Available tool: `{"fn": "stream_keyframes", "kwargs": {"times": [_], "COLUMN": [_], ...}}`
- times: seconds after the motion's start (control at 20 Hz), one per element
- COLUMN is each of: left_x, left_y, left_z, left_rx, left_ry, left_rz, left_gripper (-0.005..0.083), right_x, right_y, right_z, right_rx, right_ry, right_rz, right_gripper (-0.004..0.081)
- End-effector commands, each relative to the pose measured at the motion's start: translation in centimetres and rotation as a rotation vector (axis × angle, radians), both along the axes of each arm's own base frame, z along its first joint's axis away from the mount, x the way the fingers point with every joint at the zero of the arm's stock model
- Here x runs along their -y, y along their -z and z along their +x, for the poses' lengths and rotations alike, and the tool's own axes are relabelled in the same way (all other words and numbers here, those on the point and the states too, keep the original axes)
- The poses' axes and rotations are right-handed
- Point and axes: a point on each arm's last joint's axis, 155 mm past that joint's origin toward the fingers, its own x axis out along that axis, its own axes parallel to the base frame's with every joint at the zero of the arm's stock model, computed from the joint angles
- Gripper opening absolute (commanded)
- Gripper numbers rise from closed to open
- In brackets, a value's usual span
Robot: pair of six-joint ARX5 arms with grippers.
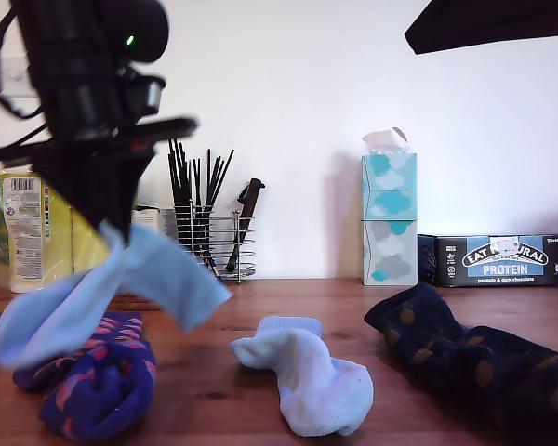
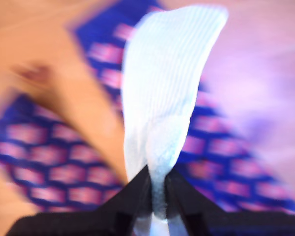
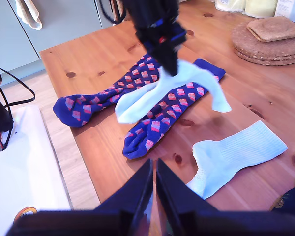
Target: Pair up the socks based on colour and pattern, by placing each sock on top of its pair
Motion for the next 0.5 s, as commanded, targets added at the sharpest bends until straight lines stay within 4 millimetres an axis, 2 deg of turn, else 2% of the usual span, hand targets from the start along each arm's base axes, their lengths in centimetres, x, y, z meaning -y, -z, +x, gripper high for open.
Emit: {"fn": "stream_keyframes", "kwargs": {"times": [0.0,0.25,0.45], "left_x": [1.1,3.5,6.5], "left_y": [-0.4,-0.8,-1.6], "left_z": [-0.2,-0.7,0.2], "left_rx": [-0.013,-0.018,0.046], "left_ry": [-0.024,-0.079,-0.086], "left_rz": [-0.044,-0.100,-0.180], "left_gripper": [-0.0022,-0.0022,-0.0022], "right_x": [0.0,-0.1,-0.3], "right_y": [1.0,1.0,0.7], "right_z": [-0.3,-0.4,-0.7], "right_rx": [-0.018,-0.021,-0.023], "right_ry": [-0.006,-0.012,-0.034], "right_rz": [-0.009,-0.006,0.006], "right_gripper": [-0.0013,-0.0013,-0.0013]}}
